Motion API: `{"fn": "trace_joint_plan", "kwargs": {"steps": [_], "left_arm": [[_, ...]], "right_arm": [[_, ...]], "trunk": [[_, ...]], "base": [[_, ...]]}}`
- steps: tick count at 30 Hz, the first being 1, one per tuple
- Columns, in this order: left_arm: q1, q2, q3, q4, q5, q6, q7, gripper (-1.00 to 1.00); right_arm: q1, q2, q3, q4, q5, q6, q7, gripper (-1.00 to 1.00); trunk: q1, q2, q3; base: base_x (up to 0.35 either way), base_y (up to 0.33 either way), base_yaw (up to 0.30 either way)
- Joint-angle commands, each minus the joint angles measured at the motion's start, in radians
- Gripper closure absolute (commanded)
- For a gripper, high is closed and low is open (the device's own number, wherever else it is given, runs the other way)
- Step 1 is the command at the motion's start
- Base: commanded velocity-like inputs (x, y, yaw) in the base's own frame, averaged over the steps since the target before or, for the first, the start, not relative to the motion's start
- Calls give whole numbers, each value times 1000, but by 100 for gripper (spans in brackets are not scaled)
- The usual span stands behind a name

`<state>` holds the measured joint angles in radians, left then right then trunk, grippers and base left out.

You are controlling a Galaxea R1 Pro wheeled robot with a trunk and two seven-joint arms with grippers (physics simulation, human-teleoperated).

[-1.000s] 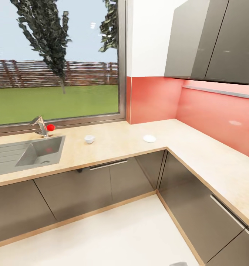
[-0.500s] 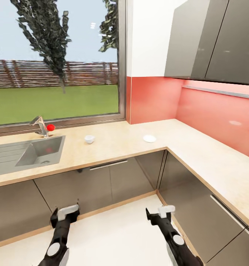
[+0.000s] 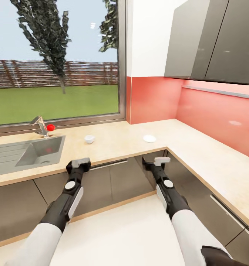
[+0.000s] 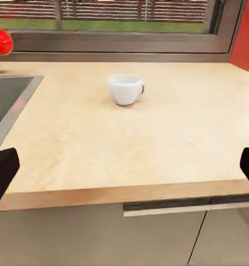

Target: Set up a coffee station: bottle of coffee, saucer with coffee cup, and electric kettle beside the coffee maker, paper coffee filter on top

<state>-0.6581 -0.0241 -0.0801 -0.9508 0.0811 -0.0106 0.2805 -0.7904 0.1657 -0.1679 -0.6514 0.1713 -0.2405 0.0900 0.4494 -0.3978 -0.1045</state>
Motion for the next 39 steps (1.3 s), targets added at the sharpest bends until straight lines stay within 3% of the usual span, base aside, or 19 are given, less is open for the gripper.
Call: {"fn": "trace_joint_plan", "kwargs": {"steps": [1, 4, 5, 9, 10, 14, 17, 20, 25, 26, 30, 31, 39], "left_arm": [[-16, 0, -8, 0, 10, 14, 6, -100], [-115, -5, -21, 0, 15, 111, 6, -100], [-175, -11, -23, 1, 17, 179, 6, -100], [-251, -15, -24, 6, 18, 284, 5, -100], [-299, -15, -24, 28, 18, 335, 5, -100], [-409, -13, -21, 133, 23, 382, -36, -100], [-501, -9, -20, 258, 27, 414, -89, -100], [-556, -5, -20, 336, 31, 433, -112, -100], [-575, 1, -23, 374, 30, 446, -198, -100], [-573, 7, -24, 380, 26, 447, -249, -100], [-572, 29, -28, 402, 21, 446, -341, -100], [-569, 32, -30, 410, 12, 442, -396, -100], [-506, 36, -30, 399, 8, 435, -398, -100]], "right_arm": [[-16, 2, -9, 1, 8, -3, 8, -100], [-116, 4, -9, 4, 7, 42, -20, -100], [-183, 4, -9, 6, 6, 126, -54, -100], [-257, 3, -11, 4, 7, 223, -84, -100], [-286, 0, -12, 2, 7, 267, -119, -100], [-331, -7, -14, 0, 7, 364, -188, -100], [-362, -14, -14, 0, 8, 427, -202, -100], [-374, -21, -15, 0, 8, 463, -205, -100], [-378, -52, -62, 12, 8, 480, -195, -100], [-377, -59, -85, 37, 8, 479, -192, -100], [-376, -65, -101, 65, 8, 478, -192, -100], [-376, -64, -103, 73, 8, 479, -192, -100], [-373, -60, -103, 78, 10, 482, -192, -100]], "trunk": [[1, -2, -3], [1, -2, -3], [1, -2, -3], [1, -2, -3], [1, -2, -3], [1, -2, -3], [1, -2, -3], [1, -2, -3], [1, -2, -3], [1, -2, -3], [1, -2, -3], [1, -2, -3], [1, -2, -2]], "base": [[0, 0, 0], [0, 0, 0], [0, 0, 0], [0, 0, 0], [0, 0, 0], [0, 0, 0], [0, 0, 0], [0, 0, 0], [0, 0, 0], [0, 0, 0], [0, 0, 0], [0, 0, -28], [1, 0, -7]]}}
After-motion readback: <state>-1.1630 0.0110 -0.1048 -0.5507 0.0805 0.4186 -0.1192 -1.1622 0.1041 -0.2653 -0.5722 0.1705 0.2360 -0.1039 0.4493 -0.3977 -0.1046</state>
